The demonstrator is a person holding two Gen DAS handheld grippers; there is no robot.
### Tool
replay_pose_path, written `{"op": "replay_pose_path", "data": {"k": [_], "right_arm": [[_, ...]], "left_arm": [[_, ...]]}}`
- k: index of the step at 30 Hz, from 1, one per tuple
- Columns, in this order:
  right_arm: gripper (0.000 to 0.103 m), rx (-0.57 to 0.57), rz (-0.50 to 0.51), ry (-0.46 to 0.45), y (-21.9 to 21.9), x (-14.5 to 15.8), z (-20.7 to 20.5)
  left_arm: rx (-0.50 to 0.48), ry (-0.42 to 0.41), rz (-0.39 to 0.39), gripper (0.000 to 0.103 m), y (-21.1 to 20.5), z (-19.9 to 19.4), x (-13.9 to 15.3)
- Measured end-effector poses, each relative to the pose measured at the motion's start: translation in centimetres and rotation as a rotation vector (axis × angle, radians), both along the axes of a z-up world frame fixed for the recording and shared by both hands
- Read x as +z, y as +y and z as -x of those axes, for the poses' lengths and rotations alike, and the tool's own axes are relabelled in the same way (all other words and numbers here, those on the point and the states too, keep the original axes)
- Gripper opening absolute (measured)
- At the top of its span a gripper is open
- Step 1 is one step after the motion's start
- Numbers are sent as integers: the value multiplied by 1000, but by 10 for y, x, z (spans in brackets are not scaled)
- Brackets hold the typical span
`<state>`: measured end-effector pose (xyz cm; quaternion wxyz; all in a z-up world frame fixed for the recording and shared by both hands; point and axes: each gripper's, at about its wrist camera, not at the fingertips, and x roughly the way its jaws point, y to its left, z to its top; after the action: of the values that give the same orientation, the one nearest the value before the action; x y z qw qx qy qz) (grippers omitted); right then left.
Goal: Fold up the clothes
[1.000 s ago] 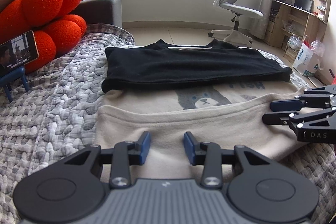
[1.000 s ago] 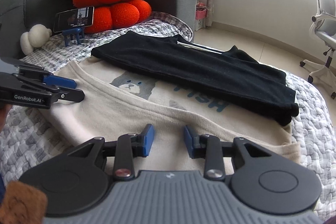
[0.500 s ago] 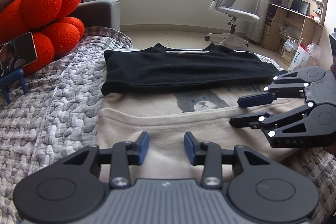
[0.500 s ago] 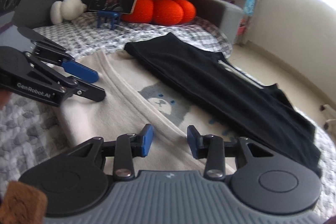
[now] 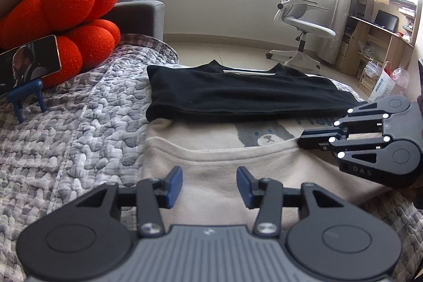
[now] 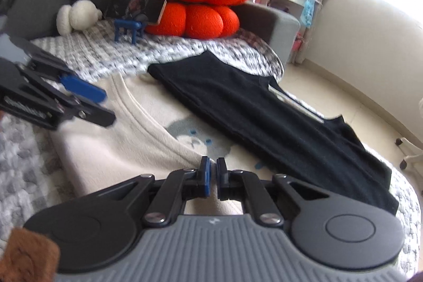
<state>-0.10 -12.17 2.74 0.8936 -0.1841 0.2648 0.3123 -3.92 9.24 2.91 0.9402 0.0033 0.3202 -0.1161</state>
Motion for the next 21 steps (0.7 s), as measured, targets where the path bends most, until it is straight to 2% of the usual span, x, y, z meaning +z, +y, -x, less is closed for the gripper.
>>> {"op": "replay_pose_path", "data": {"k": [4, 8, 12, 15, 18, 19, 21], "right_arm": [[5, -13, 2, -13, 2, 0, 1], [6, -18, 3, -21, 4, 1, 3], [14, 10, 10, -26, 6, 5, 4], [16, 51, 5, -28, 13, 8, 5], [30, 110, 16, -15, 24, 5, 6], [31, 130, 20, -11, 28, 4, 7], [31, 135, 19, -4, 31, 2, 4]], "left_arm": [[-7, -16, -4, 53, 2, 0, 2], [37, -11, -31, 54, 6, -5, -1], [65, -29, -29, 55, 11, -8, 2], [93, -32, -60, 55, 11, -11, 0], [101, 1, -72, 54, 13, -17, -6], [102, 0, -74, 54, 14, -17, -7], [106, -4, -72, 48, 16, -17, -7]]}}
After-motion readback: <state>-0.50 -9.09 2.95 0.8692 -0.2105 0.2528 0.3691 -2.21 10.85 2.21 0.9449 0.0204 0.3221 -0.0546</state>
